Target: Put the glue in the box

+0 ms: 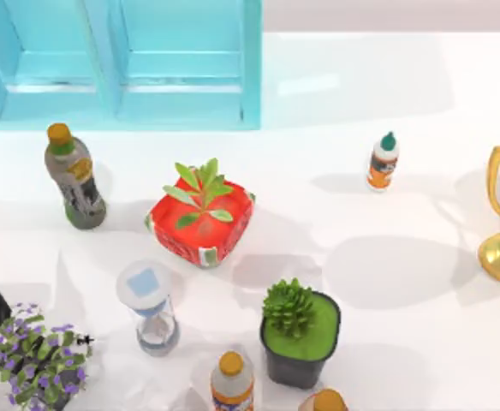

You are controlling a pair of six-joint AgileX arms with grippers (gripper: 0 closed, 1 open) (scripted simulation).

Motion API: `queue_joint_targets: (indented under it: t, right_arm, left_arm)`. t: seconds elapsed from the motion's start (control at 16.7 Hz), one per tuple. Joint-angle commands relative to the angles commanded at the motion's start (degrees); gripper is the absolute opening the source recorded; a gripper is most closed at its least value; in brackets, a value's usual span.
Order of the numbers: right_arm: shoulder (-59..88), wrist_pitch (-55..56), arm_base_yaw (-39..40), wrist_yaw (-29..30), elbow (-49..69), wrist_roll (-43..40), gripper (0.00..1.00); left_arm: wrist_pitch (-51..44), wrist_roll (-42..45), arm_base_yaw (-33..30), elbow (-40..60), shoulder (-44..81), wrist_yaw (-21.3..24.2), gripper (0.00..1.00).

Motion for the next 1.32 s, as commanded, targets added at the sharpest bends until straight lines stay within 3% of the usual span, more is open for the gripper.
queue_joint_targets:
  t: [0.9,1.32]
  right_arm:
    - [90.4,-36.4,-2.0,-26.2,70.7,-47.9,1.0]
    - [116.4,-54.3,-4.0,-36.5,87.8,-71.0,1.0]
  left_arm:
    - [0.0,0.0,0.0,0.0,0.0,0.0,1.0]
    - [0.0,0.0,0.0,0.0,0.0,0.0,1.0]
